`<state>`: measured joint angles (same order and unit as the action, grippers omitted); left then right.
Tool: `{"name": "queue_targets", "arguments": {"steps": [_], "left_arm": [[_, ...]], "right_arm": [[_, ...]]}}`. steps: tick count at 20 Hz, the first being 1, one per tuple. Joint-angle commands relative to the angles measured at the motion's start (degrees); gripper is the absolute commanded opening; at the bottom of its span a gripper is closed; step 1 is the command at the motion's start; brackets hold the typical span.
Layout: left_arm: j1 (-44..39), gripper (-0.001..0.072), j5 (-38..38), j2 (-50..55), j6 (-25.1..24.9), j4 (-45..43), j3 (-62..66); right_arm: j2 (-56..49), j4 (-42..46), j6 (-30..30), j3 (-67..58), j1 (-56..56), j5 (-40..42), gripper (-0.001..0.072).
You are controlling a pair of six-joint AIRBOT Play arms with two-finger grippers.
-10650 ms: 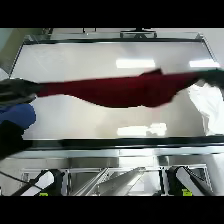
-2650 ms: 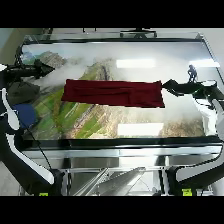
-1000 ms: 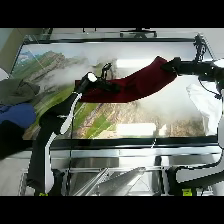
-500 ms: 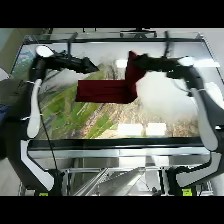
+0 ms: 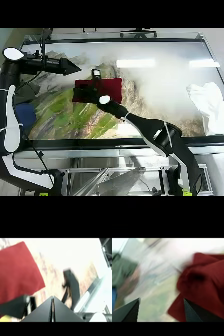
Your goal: Fold the shirts.
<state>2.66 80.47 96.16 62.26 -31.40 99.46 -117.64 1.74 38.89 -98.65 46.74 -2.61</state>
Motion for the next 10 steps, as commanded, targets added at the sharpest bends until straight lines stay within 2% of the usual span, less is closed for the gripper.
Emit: {"name": "queue_targets", "arguments": {"steps": [1, 4, 6, 10], "left_arm": [[0.35, 0.0005, 0.87, -0.81, -0.68, 0.13, -3.21], [0.35, 0.0005, 1.14, -0.94, -0.22, 0.17, -3.13], [0.35, 0.0005, 2.49, -0.94, -0.22, 0.17, -3.13], [0.42, 0.0004, 4.48, -0.94, -0.24, 0.15, -3.13]], "right_arm": [[0.98, 4.57, -1.60, -1.90, -0.46, -6.25, 0.0604], [5.33, 7.43, -0.74, -1.90, -8.24, -19.82, 0.0603], [7.74, 14.51, 8.98, -1.90, -14.34, -31.08, 0.0602], [10.21, 37.35, 33.20, -1.88, -27.06, -51.04, 0.0601]]}}
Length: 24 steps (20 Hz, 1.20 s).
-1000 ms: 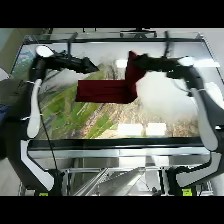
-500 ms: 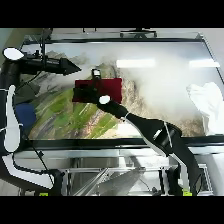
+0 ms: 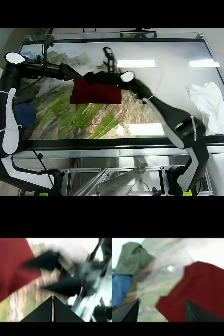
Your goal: Fold the shirts.
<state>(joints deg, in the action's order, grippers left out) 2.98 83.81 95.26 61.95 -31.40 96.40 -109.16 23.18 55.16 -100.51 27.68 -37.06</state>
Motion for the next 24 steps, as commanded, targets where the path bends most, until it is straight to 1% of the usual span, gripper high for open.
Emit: {"name": "queue_targets", "arguments": {"steps": [1, 2, 3, 5, 8, 10, 12, 14, 15, 16, 17, 18, 19, 20, 21, 24], "left_arm": [[0.09, 0.0005, 1.73, -0.04, 0.07, 0.15, -0.07], [0.09, 0.0005, 2.19, -0.07, 0.07, 0.15, -0.07], [0.07, 0.0005, 2.21, -0.07, 0.04, 0.15, -0.07], [0.13, 0.0005, 2.19, -0.07, 0.04, 0.11, -0.07], [0.48, 0.0005, 1.97, -0.04, 0.04, 0.04, -0.07], [1.38, 0.0005, 1.84, -0.04, 0.04, 0.00, -0.07], [3.17, 0.0004, 1.64, -0.04, 0.09, -0.07, -0.07], [5.35, 0.0003, 1.60, -0.04, 0.15, -0.50, -0.07], [6.58, 0.0003, 1.53, -0.04, 0.39, -1.01, -0.07], [7.85, 0.0003, 1.27, -0.04, 1.05, -2.29, -0.07], [9.01, 0.0003, 0.98, -0.04, 1.84, -4.09, -0.07], [10.01, 0.0003, 0.61, -0.04, 2.89, -6.56, -0.07], [10.99, 0.0003, 0.39, -0.04, 4.13, -9.46, -0.07], [11.82, 0.0003, 0.48, -0.04, 4.90, -11.89, -0.07], [12.52, 0.0003, 0.66, -0.04, 5.55, -14.05, -0.07], [14.21, 0.0003, 2.67, -0.04, 6.25, -14.51, -0.07]], "right_arm": [[1.70, 20.39, 21.66, 0.22, -10.40, -20.15, 0.0601], [1.70, 24.11, 25.33, 0.90, -12.63, -22.40, 0.0601], [1.66, 25.92, 28.00, 1.81, -14.32, -23.41, 0.0601], [1.36, 26.16, 29.73, 3.91, -16.85, -23.28, 0.0601], [-1.73, 25.97, 31.93, 4.07, -17.51, -23.21, 0.0601], [-4.92, 22.97, 31.69, 4.07, -16.65, -23.19, 0.0601], [-8.04, 17.79, 29.24, 4.07, -15.41, -22.27, 0.0601], [-10.12, 13.57, 27.71, 4.04, -14.21, -19.80, 0.0601], [-11.02, 10.60, 26.01, 4.04, -13.53, -18.25, 0.0597], [-11.74, 7.37, 24.11, 4.04, -13.03, -17.05, 0.0542], [-12.39, 3.43, 20.92, 4.04, -12.52, -16.20, 0.0427], [-12.70, -0.20, 18.25, 4.04, -12.24, -15.72, 0.0333], [-12.66, -2.84, 15.87, 4.02, -12.17, -15.91, 0.0150], [-12.13, -4.39, 14.67, 3.91, -12.26, -16.00, 0.0019], [-11.02, -3.87, 14.62, 3.74, -12.61, -16.13, 0.0018], [-3.30, 0.17, 14.69, 3.76, -15.50, -17.62, 0.0017]]}}
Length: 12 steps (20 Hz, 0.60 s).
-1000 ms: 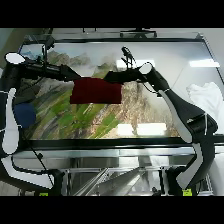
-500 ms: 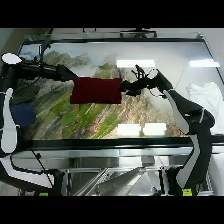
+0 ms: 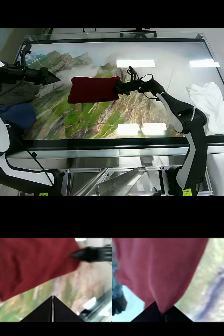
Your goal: Fold the shirts.
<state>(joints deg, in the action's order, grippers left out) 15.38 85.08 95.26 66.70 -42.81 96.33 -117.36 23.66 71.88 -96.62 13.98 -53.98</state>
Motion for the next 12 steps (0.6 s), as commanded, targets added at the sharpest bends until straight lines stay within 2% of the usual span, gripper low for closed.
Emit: {"name": "queue_targets", "arguments": {"steps": [1, 4, 8, 12], "left_arm": [[1.86, 0.0003, 2.27, -0.04, 1.53, -3.17, -0.02], [1.90, 0.0003, 5.42, -0.04, 2.23, -3.13, -0.02], [1.55, 0.0003, 6.08, -1.11, 3.91, -3.13, -1.29], [1.55, 0.0003, 3.85, -8.48, 3.58, -3.17, -12.04]], "right_arm": [[8.50, 1.75, -1.64, -0.11, -3.54, -2.51, 0.0016], [19.08, 12.57, 5.25, 0.87, -10.36, -11.93, 0.0016], [36.61, 13.29, 4.31, 13.49, -23.80, -15.93, 0.0014], [54.03, 13.40, 1.33, 26.14, -41.92, -19.39, 0.0015]]}}
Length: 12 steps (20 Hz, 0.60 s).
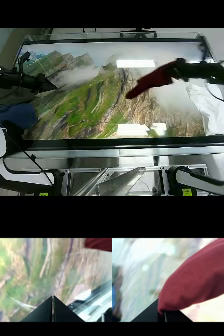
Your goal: Fold the shirts.
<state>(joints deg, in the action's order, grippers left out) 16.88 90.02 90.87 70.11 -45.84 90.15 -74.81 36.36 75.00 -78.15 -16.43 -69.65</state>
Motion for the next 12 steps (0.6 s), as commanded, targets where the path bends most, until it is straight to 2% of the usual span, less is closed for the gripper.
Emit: {"name": "queue_targets", "arguments": {"steps": [1, 3, 5, 7, 9, 12], "left_arm": [[0.04, 0.0003, -1.92, -6.10, -0.22, -0.17, -8.68], [0.04, 0.0003, -3.58, -9.94, -0.66, -0.83, -13.70], [0.07, 0.0003, -5.57, -13.22, -0.68, -1.25, -18.23], [0.35, 0.0004, -7.96, -15.85, -1.16, -1.31, -22.14], [0.28, 0.0004, -9.92, -17.20, -1.66, -1.16, -25.35], [0.28, 0.0004, -11.08, -17.31, -1.66, -1.09, -28.00]], "right_arm": [[14.47, 0.70, -3.67, 8.39, -16.04, -5.99, 0.0015], [18.29, -1.11, -5.88, 8.37, -22.95, -9.09, 0.0016], [20.46, -5.16, -8.85, 8.35, -28.41, -7.69, 0.0016], [19.65, -7.63, -9.25, 8.35, -31.04, -2.89, 0.0017], [16.09, -12.13, -12.90, 8.31, -31.26, 3.74, 0.0017], [6.01, -25.68, -20.31, 2.95, -31.34, 11.65, 0.0017]]}}
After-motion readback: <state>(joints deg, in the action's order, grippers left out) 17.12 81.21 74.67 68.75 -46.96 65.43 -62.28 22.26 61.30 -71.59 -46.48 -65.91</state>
